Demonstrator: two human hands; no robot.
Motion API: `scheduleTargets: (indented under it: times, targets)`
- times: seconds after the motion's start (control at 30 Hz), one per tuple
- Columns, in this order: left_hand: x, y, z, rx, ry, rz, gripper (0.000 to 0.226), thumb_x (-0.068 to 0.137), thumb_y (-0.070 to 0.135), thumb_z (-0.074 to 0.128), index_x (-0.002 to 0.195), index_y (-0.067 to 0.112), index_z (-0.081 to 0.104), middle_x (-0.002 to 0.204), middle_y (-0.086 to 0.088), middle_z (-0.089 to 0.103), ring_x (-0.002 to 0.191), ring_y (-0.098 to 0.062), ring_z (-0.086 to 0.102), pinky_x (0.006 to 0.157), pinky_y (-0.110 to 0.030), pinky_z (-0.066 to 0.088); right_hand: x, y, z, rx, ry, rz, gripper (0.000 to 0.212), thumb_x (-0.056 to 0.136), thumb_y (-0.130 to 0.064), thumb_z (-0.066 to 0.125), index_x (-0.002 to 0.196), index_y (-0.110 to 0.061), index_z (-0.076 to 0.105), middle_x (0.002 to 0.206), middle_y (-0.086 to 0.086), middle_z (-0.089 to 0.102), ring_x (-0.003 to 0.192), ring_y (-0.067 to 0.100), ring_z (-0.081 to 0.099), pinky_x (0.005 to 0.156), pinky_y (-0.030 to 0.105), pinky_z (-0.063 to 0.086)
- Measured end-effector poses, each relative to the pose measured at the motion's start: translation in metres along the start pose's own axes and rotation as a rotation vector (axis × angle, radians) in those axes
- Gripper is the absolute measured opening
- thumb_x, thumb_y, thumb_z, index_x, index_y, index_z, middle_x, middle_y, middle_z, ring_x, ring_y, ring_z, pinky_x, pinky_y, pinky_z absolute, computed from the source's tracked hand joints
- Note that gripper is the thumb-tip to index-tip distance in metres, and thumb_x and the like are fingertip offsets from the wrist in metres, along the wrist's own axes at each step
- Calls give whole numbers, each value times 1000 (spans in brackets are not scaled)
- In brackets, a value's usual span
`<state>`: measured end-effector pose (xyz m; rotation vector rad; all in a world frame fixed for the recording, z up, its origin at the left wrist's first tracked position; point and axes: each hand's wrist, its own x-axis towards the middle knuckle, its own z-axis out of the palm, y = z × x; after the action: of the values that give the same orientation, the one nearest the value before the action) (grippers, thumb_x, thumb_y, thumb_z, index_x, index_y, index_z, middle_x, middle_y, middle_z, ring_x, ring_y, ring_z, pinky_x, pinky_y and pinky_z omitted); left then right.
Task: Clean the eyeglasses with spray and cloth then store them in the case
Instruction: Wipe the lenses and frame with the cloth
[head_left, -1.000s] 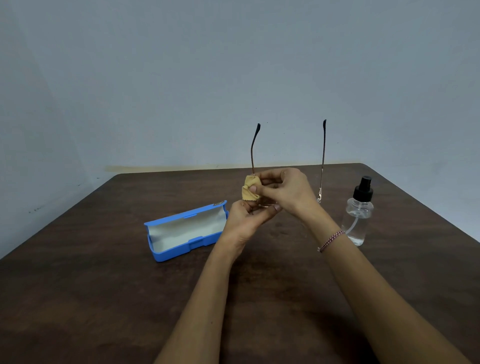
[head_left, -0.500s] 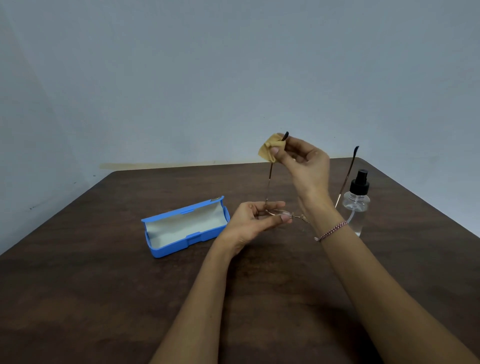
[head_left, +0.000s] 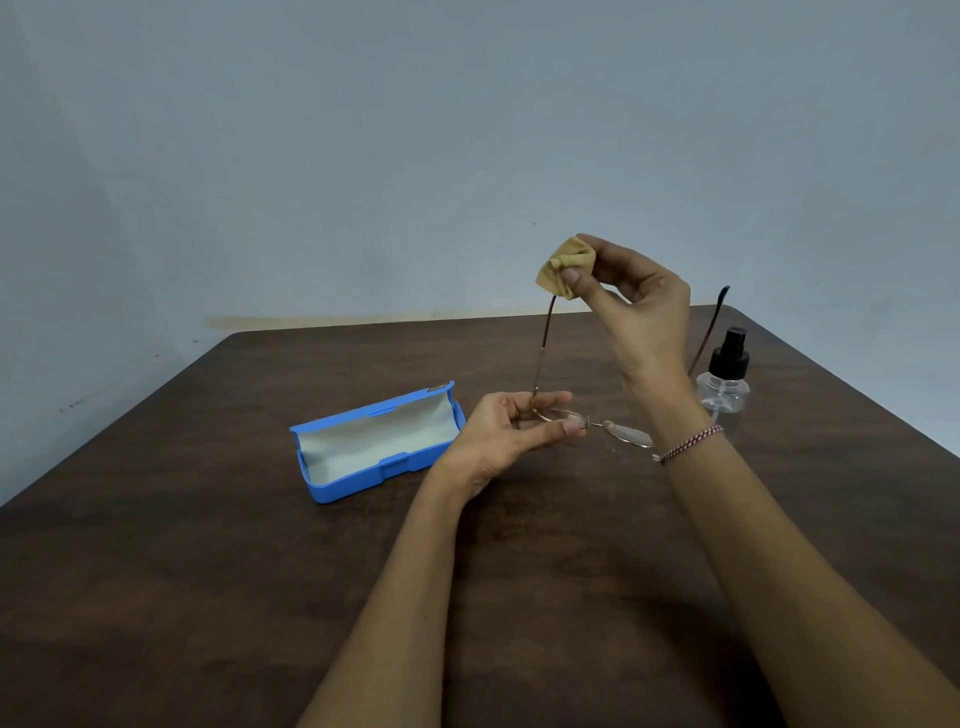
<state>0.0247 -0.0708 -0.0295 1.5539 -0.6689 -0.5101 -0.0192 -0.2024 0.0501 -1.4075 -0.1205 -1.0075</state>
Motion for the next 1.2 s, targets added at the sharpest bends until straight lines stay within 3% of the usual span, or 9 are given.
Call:
scheduleTargets:
  times: [0.17,0.3,0.47,0.63,0.77,0.9,1.03,1.1,1.2]
  targets:
    - [-1,4,-1,-18,26,30,41,78,10,73,117,12,62,104,-6,73,102,-15,67,98,-28,47,0,15,-3,-118,-213,93,26,73,-5,77,97,-14,71,87,-3,72,82,9,67,77,23,54]
    - [0,3,-5,-49,44,51,42,77,9,73,117,10,61,105,-7,73,103,-18,67,99,-32,47,-4,19,-3,-135,-327,149,24,72,-7,78,93,-16,71,87,-2,73,83,10,69,76,21,54]
    - [1,1,-9,-66,109,92,32,78,7,72,110,4,65,104,-10,73,104,-19,67,102,-37,46,-9,27,-2,-262,-494,237,24,70,-9,80,90,-18,72,87,3,74,82,13,69,80,30,56]
    - [1,-1,-10,-38,134,97,32,77,8,73,108,1,66,105,-11,72,105,-20,66,103,-41,45,-9,22,-3,-491,-675,171,27,73,-10,79,97,-20,72,86,-4,72,80,5,68,80,21,54]
    - [1,1,-9,-67,139,87,31,78,4,72,108,2,66,105,-11,72,104,-19,67,102,-39,46,-11,23,-1,-492,-641,144,26,73,-11,78,96,-21,72,87,-3,73,82,9,68,82,22,55]
    - [0,-2,-6,-57,91,61,33,77,4,72,109,3,66,105,-14,72,104,-24,67,102,-39,46,-13,21,3,-259,-444,133,26,74,-8,77,95,-21,70,88,-4,72,84,9,68,81,22,55]
    - [-1,-1,-4,12,46,26,35,75,11,75,109,10,68,105,-9,73,104,-18,67,103,-39,45,-9,15,1,-114,-318,117,26,75,-5,75,98,-15,69,91,-2,71,85,8,66,80,21,54]
    - [-1,0,-4,2,48,32,35,75,11,75,109,10,68,105,-8,73,104,-18,67,104,-39,44,-8,17,-1,-136,-374,151,26,74,-5,75,98,-16,69,90,-2,71,85,9,67,80,21,54]
    - [-2,1,-8,-45,82,61,29,77,7,73,105,7,67,106,-12,72,105,-20,66,103,-39,44,-9,25,-3,-334,-597,210,28,74,-5,76,99,-16,70,87,-4,71,81,5,67,78,18,53]
